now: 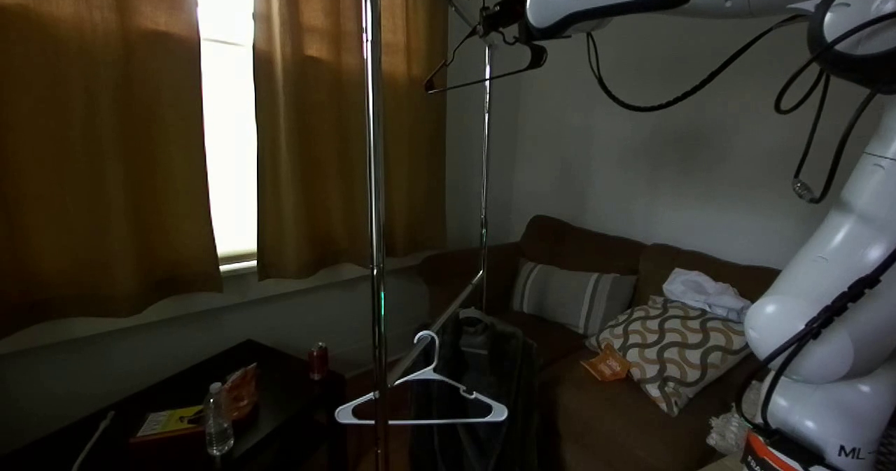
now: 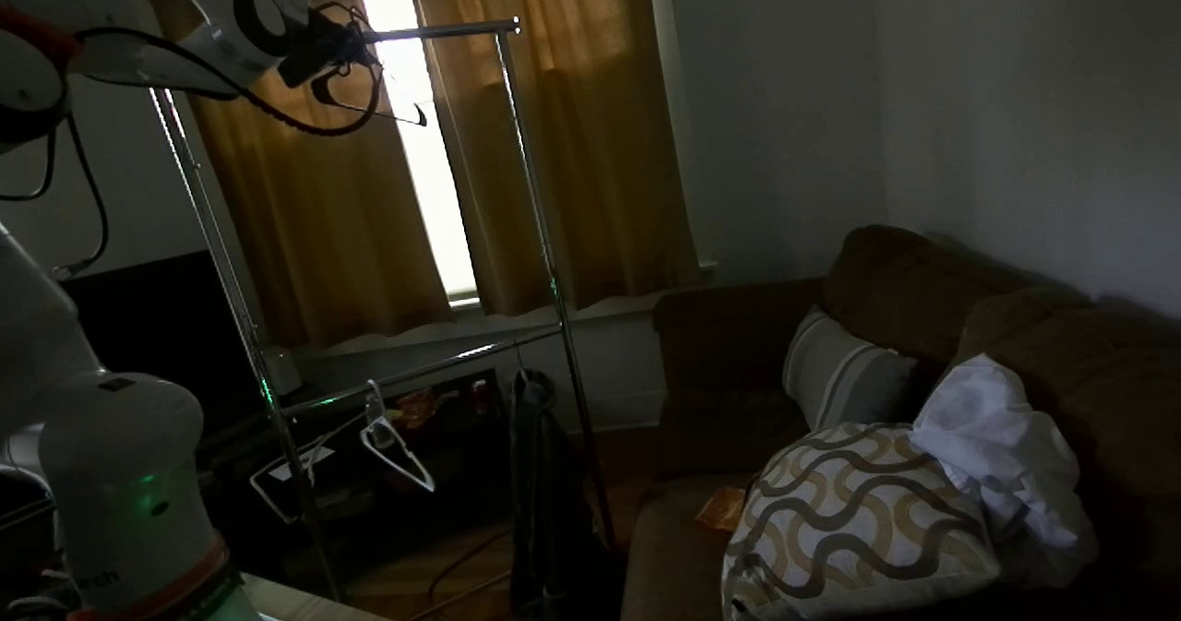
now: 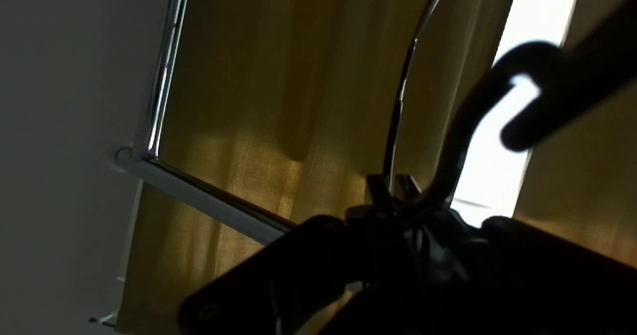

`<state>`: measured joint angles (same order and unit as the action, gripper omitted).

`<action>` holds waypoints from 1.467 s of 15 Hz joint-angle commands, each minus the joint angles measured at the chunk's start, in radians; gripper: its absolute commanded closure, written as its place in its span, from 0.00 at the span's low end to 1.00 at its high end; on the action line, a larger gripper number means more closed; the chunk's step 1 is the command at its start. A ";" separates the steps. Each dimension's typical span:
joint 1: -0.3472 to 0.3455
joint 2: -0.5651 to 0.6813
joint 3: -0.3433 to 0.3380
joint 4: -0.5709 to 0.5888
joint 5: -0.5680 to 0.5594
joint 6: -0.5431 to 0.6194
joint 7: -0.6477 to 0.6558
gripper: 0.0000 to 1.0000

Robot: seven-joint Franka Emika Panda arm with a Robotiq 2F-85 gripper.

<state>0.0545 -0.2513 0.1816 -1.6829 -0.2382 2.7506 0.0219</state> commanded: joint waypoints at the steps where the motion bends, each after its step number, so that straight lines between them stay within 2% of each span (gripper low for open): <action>1: -0.006 -0.073 0.000 -0.060 -0.010 -0.092 0.009 0.98; 5: -0.004 -0.116 -0.005 -0.094 -0.001 -0.153 0.008 0.98; 8: 0.023 -0.143 -0.025 -0.133 0.038 -0.171 -0.034 0.98; 15: 0.165 -0.177 -0.119 -0.270 0.276 -0.216 -0.255 0.98; 20: 0.188 -0.201 -0.154 -0.328 0.342 -0.369 -0.346 0.98; 22: 0.208 -0.205 -0.176 -0.350 0.381 -0.395 -0.411 0.98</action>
<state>0.2248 -0.4139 0.0425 -1.9763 0.0803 2.4075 -0.2983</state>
